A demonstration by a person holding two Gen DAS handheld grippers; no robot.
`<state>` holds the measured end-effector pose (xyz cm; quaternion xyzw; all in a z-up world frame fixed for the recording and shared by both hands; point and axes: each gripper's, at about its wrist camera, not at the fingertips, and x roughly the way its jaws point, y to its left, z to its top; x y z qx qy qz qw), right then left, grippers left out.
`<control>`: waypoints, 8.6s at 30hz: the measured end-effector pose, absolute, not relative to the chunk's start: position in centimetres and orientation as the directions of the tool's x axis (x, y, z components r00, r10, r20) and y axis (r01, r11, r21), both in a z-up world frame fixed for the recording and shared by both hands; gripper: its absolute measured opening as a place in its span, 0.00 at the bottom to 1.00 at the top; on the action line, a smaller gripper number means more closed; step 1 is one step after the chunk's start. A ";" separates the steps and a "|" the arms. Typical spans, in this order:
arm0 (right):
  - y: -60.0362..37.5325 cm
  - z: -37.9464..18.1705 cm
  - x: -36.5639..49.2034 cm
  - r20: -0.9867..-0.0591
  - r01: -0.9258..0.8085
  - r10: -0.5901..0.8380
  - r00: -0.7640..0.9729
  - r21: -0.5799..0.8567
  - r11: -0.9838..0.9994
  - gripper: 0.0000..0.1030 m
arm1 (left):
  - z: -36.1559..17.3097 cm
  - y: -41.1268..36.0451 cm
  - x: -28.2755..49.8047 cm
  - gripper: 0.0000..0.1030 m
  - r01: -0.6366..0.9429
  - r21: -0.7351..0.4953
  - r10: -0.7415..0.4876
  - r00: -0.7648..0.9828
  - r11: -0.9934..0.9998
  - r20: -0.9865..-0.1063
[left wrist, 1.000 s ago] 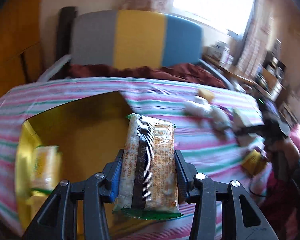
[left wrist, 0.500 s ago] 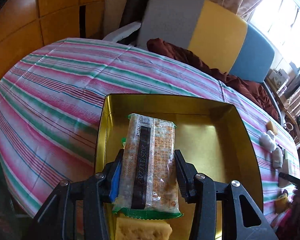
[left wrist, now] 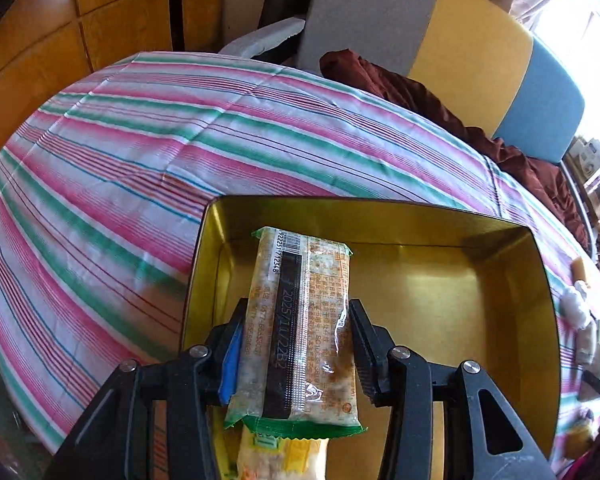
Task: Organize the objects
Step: 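Place the cracker packet into the gold tray and open the left tool, then lower the white box into the gold tray and open the right tool, then move both tools from the gold tray toward the remaining scattered items, then grasp the clear plastic bag with the left tool while the right tool grasps the yellow sponge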
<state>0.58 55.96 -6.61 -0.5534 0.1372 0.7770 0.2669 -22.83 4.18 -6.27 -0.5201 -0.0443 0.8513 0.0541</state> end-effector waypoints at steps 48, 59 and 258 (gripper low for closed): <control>24.6 1.9 -11.7 -0.853 -0.021 -0.143 -0.503 0.178 -0.984 0.49 | 0.5 -2.7 -3.5 1.00 -0.042 -0.052 0.065 -0.770 -0.998 -0.635; 17.4 -4.9 -20.0 -0.921 -0.104 -0.124 -0.370 0.173 -0.979 0.50 | -0.5 -6.8 -3.7 1.00 0.038 -0.186 0.095 -0.748 -0.982 -0.657; 54.1 -5.9 -1.2 -0.932 -0.568 0.037 -0.361 0.188 -0.801 0.58 | -8.9 35.0 -3.1 0.40 -0.714 -0.041 0.506 -0.453 -0.699 -0.734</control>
